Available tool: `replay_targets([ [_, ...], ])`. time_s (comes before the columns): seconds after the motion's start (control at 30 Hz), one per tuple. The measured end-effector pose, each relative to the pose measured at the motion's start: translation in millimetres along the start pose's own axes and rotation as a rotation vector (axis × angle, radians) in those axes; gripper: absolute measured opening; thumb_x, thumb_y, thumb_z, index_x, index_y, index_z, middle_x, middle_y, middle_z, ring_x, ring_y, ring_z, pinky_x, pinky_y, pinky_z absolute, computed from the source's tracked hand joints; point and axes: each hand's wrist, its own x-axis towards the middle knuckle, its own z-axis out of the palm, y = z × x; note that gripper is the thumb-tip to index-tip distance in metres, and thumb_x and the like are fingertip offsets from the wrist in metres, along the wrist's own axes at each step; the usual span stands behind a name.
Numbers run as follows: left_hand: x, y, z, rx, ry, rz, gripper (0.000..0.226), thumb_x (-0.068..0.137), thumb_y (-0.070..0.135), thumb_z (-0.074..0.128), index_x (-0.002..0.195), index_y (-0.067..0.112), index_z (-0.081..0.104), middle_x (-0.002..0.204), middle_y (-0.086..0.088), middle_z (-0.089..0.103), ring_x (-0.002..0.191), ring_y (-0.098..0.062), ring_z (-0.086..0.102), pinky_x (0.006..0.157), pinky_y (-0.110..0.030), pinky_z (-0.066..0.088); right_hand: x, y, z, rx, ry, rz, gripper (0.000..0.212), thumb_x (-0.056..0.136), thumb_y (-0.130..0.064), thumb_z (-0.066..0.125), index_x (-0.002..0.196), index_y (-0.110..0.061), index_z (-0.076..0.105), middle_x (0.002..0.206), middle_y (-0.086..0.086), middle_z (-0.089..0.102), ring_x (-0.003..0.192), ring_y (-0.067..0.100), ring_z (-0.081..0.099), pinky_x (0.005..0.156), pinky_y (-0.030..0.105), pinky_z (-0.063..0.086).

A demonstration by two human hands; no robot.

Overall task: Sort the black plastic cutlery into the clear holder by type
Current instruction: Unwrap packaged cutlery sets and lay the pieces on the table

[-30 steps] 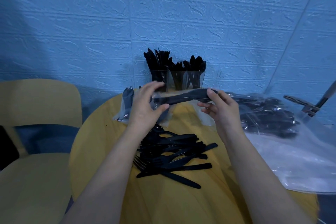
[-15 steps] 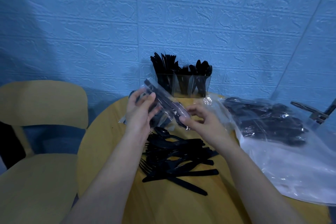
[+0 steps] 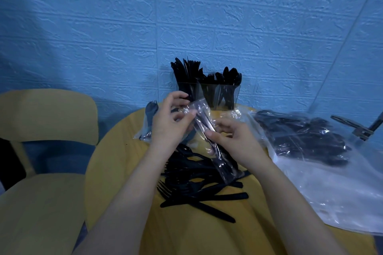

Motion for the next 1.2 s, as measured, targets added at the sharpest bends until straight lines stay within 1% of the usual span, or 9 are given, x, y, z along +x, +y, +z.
replay_targets([
  [0.1,5.0,-8.2,-8.5,0.382,0.004,0.287,0.016,0.082,0.01,0.071,0.091,0.022,0.069,0.091,0.014,0.055,0.077,-0.002,0.06,0.074,-0.013,0.048,-0.6,2.9,-1.6,0.003,-0.029,0.061,0.009,0.089,-0.013,0.064,0.096,-0.018,0.067,0.089,0.003,0.07,0.06,0.009,0.066,0.053,0.02,0.051],
  [0.2,7.4,-13.0,-15.8,0.619,-0.006,0.448,0.006,0.083,0.013,0.07,0.087,0.01,0.073,0.086,0.005,0.062,0.076,-0.008,0.056,0.072,-0.02,0.046,-0.7,4.9,-3.5,0.024,-0.072,0.105,0.009,0.089,-0.014,0.063,0.094,-0.02,0.067,0.082,-0.002,0.069,0.053,0.008,0.064,0.05,0.021,0.049],
  [0.5,10.3,-17.1,-29.4,0.726,-0.192,0.627,0.02,0.078,0.011,0.074,0.098,0.014,0.074,0.098,0.003,0.063,0.09,0.005,0.045,0.078,-0.005,0.039,0.8,8.8,-13.1,0.006,-0.095,0.116,0.012,0.09,-0.018,0.063,0.093,-0.028,0.067,0.07,-0.01,0.07,0.059,0.001,0.062,0.064,0.02,0.049],
  [0.57,7.2,-14.1,-28.4,0.637,-0.146,0.586,0.014,0.08,0.008,0.072,0.091,0.016,0.076,0.094,0.008,0.063,0.089,0.004,0.05,0.077,-0.008,0.042,1.2,11.9,-14.0,-0.036,-0.099,0.121,0.012,0.089,-0.02,0.064,0.092,-0.031,0.065,0.075,-0.008,0.07,0.057,0.002,0.062,0.067,0.026,0.049],
  [0.67,2.0,-4.1,-23.3,0.364,-0.005,0.332,0.013,0.083,0.009,0.069,0.083,0.021,0.073,0.083,0.016,0.064,0.083,0.006,0.057,0.074,-0.005,0.043,0.1,12.7,-15.6,-0.056,-0.112,0.094,0.016,0.092,-0.014,0.06,0.092,-0.029,0.06,0.071,-0.006,0.065,0.047,0.009,0.057,0.054,0.022,0.048],
  [0.83,2.3,-2.6,-12.5,-0.18,0.041,-0.228,0.011,0.092,0.005,0.057,0.091,0.016,0.058,0.087,-0.007,0.066,0.069,-0.01,0.064,0.061,-0.024,0.057,2.1,14.8,-19.5,-0.088,-0.088,0.052,0.016,0.092,-0.013,0.059,0.094,-0.029,0.06,0.075,-0.003,0.066,0.047,0.008,0.054,0.051,0.02,0.046],
  [0.93,2.3,-3.5,-12.3,-0.095,0.005,-0.108,0.033,0.092,-0.005,0.051,0.093,0.028,0.049,0.098,-0.002,0.057,0.066,-0.007,0.063,0.058,-0.024,0.057,3.7,18.1,-20.3,-0.117,-0.086,0.062,0.011,0.092,-0.012,0.059,0.094,-0.023,0.059,0.077,0.001,0.066,0.047,0.008,0.054,0.051,0.022,0.047],
  [1.03,2.2,-7.6,-14.3,0.212,-0.071,0.126,0.04,0.092,-0.005,0.051,0.082,0.033,0.059,0.103,0.005,0.051,0.076,-0.005,0.063,0.064,-0.026,0.057,3.0,19.6,-21.9,-0.138,-0.093,0.056,0.007,0.092,-0.014,0.06,0.096,-0.02,0.061,0.076,0.0,0.067,0.05,0.01,0.055,0.055,0.026,0.048],
  [1.2,7.1,-16.5,-22.3,0.225,-0.173,0.05,0.023,0.087,0.014,0.066,0.084,0.037,0.067,0.101,0.004,0.062,0.092,-0.015,0.063,0.074,-0.037,0.057,1.2,19.5,-26.1,-0.171,-0.09,0.03,0.008,0.092,-0.015,0.06,0.098,-0.018,0.063,0.078,0.002,0.067,0.054,0.012,0.056,0.062,0.032,0.05],
])
